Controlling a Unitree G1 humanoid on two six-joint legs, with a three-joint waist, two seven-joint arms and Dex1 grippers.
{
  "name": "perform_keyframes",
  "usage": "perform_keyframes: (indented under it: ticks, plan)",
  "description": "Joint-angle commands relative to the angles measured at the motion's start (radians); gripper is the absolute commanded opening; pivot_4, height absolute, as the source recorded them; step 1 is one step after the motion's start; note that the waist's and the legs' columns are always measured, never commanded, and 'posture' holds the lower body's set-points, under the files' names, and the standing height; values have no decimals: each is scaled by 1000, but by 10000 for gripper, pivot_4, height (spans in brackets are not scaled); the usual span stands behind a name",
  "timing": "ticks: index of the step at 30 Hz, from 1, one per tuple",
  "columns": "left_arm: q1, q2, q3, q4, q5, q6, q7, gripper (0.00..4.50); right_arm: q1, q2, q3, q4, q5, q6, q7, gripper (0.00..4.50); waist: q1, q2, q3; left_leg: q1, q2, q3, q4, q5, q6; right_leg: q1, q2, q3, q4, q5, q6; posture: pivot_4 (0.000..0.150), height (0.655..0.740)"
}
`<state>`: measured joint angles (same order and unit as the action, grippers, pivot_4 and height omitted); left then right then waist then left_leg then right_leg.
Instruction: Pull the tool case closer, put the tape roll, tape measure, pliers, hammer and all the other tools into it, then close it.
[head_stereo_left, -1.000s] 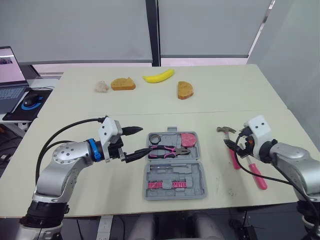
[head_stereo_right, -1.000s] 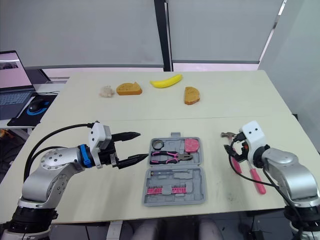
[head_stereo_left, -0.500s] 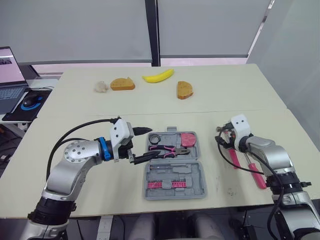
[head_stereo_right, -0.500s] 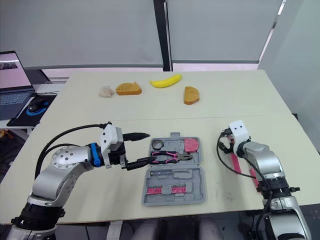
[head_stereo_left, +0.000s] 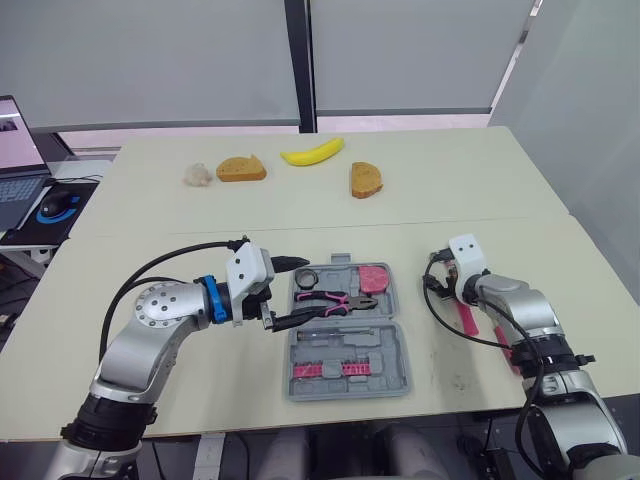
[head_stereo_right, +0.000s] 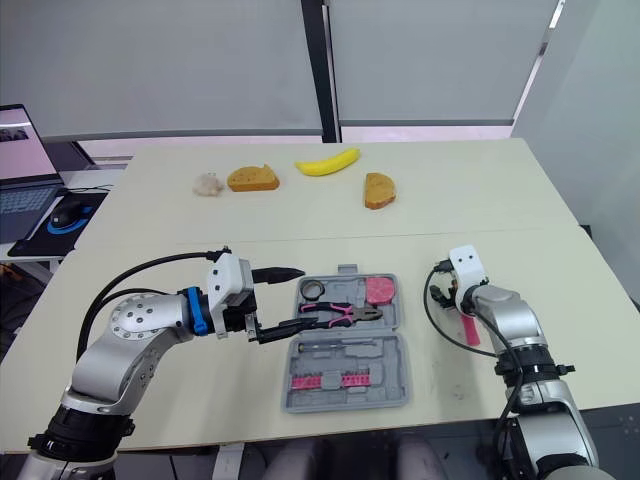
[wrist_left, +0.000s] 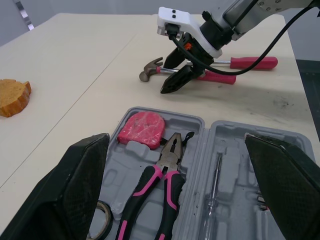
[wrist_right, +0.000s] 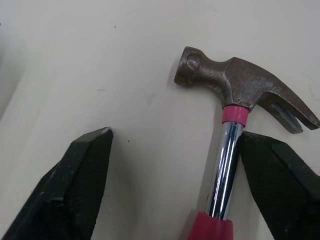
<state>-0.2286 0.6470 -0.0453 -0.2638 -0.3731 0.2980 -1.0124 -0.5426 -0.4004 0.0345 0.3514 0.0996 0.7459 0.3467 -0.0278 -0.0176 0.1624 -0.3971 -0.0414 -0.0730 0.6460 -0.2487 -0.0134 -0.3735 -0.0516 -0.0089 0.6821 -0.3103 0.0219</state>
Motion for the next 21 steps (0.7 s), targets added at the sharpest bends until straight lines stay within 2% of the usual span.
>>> perform_keyframes:
  ticks: [1,5,13,19,21]
  plan:
    - [-13,-10,1,-7,-7,-26,-4,45000,-26,11,-32,6,-2,-22,-21,28625,0,0,0,0,0,0,0,0,0,0,0,0,0,0,0,1500,7400]
    - [-14,-26,8,0,-17,-51,-11,45000,-25,19,-34,-7,-4,-21,-31,18555,-1,0,0,0,0,0,0,0,0,0,0,0,0,0,0,1500,7400]
    - [-5,-28,11,3,-14,-84,-24,45000,16,42,-60,-79,15,15,-60,2784,-1,0,0,0,0,0,0,0,0,0,0,0,0,0,0,1500,7400]
    - [-1,-24,8,-1,-10,-87,-23,45000,85,51,-79,-248,33,98,-66,2005,-1,0,0,0,0,0,0,0,0,-1,0,0,0,0,0,1500,7400]
    - [-1,-21,6,-2,-6,-88,-25,45000,134,50,-86,-366,45,149,-73,2005,0,1,0,0,0,0,0,0,0,-1,0,0,0,0,0,1500,7400]
